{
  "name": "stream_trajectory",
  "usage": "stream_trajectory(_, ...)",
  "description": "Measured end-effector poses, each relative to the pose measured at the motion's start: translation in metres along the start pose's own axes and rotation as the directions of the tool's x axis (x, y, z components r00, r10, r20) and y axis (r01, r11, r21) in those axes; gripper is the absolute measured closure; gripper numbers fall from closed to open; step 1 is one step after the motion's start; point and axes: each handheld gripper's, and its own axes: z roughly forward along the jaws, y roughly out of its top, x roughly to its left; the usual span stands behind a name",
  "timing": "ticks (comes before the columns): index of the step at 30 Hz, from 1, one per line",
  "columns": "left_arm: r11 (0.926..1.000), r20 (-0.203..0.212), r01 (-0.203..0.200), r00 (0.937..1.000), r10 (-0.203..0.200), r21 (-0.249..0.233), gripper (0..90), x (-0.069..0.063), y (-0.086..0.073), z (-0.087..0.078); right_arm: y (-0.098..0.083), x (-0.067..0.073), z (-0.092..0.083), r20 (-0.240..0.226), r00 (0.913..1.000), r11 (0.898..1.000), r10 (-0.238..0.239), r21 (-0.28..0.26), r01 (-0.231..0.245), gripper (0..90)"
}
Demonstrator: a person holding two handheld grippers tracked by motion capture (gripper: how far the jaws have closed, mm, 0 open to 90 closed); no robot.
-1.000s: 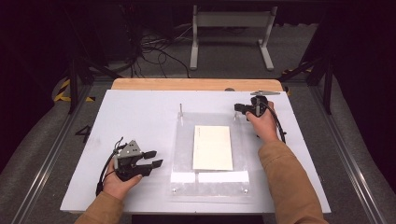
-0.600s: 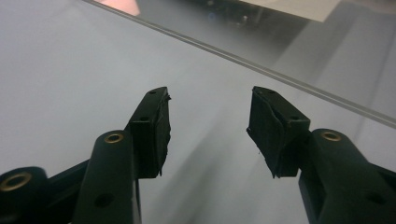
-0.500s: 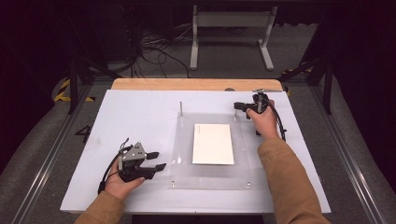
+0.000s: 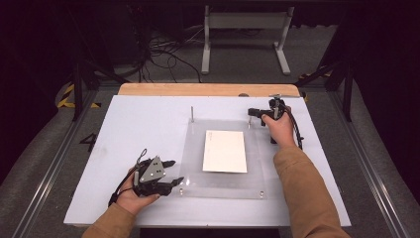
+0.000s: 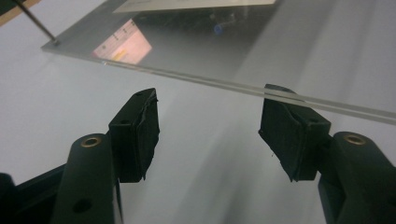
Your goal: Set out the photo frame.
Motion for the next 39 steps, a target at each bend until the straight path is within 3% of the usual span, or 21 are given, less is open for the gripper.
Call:
stream_trajectory(8, 0.9950, 0.003, -0.060, 0.9982, 0.060, -0.080, 40.8, -0.001, 0.004, 0.001, -0.001, 0.000, 0.001, 0.006, 0.9994, 0.999, 0.033, -0.007, -0.033, 82.8)
stream_trajectory(12, 0.9824, -0.021, -0.119, 0.9928, 0.118, -0.144, 34.0, -0.003, 0.007, 0.003, -0.001, 0.000, 0.001, 0.005, 0.9989, 0.999, 0.046, -0.015, -0.046, 82.5)
stream_trajectory(16, 0.9792, -0.017, -0.106, 0.9944, 0.104, -0.173, 31.9, -0.002, 0.009, 0.004, -0.002, 0.000, 0.002, 0.009, 0.9984, 0.998, 0.056, -0.021, -0.055, 82.5)
stream_trajectory(25, 0.9636, 0.001, -0.142, 0.9893, 0.146, -0.226, 33.0, -0.005, 0.015, 0.011, -0.003, 0.000, 0.002, 0.007, 0.9972, 0.997, 0.075, -0.030, -0.075, 81.8)
stream_trajectory(30, 0.9547, -0.023, -0.178, 0.9839, 0.177, -0.239, 41.7, -0.005, 0.017, 0.012, -0.003, 0.001, 0.001, 0.013, 0.9978, 0.997, 0.065, -0.030, -0.064, 81.7)
stream_trajectory(39, 0.9490, -0.038, -0.163, 0.9865, 0.159, -0.270, 49.3, -0.002, 0.018, 0.008, -0.006, 0.002, 0.000, 0.012, 0.9972, 0.996, 0.074, -0.052, -0.073, 80.4)
